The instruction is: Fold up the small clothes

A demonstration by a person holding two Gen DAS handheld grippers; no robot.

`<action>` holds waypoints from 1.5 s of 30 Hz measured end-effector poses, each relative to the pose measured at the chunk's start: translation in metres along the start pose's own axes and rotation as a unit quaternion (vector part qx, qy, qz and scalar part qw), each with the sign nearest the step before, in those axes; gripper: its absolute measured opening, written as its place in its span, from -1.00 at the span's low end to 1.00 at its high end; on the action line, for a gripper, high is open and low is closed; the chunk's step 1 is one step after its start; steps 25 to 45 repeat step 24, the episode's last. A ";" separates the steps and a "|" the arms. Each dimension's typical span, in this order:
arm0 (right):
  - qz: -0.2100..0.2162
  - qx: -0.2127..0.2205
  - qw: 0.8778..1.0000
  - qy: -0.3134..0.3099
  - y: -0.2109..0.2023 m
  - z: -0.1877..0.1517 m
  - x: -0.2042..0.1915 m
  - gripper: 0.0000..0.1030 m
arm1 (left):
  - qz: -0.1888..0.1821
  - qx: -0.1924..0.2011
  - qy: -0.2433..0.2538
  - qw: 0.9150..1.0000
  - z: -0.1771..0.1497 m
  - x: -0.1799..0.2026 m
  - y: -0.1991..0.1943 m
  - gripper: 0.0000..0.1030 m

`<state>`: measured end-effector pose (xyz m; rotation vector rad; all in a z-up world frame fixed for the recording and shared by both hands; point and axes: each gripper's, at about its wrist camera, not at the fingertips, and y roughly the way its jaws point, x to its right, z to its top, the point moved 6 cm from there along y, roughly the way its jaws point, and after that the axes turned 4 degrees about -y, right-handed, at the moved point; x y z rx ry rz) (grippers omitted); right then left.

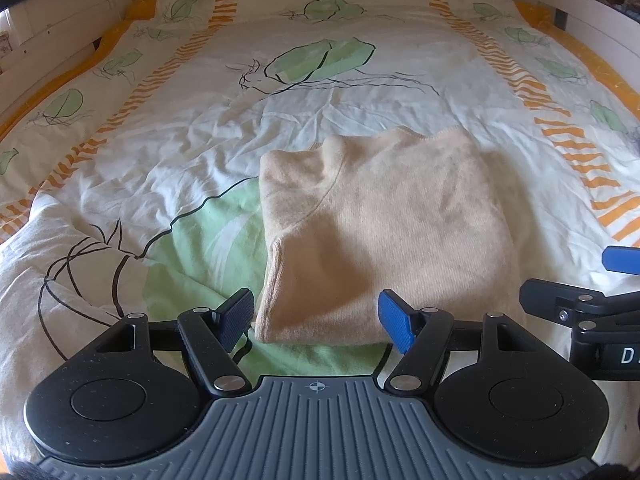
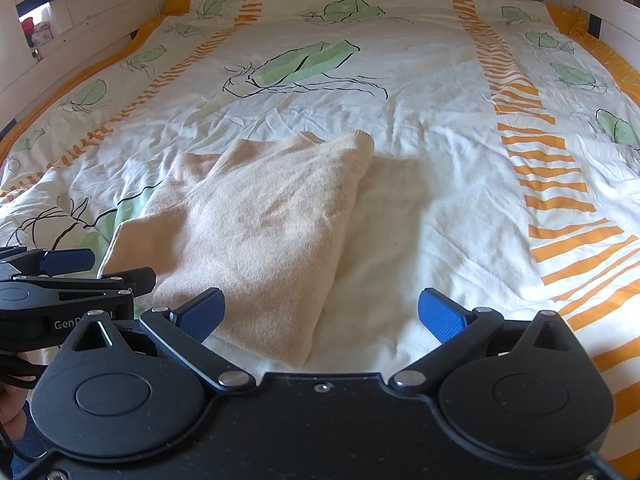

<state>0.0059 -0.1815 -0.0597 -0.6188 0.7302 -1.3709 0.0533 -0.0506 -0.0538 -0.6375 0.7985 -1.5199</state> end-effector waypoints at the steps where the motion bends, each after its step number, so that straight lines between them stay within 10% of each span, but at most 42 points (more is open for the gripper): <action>1: 0.000 -0.001 1.000 0.000 0.000 0.000 0.000 0.99 | 0.000 -0.001 0.001 1.000 0.000 0.000 0.000 0.31; 45: 0.006 -0.008 1.000 0.006 0.005 -0.004 -0.002 0.99 | -0.005 -0.010 0.002 1.000 -0.005 0.000 0.005 0.31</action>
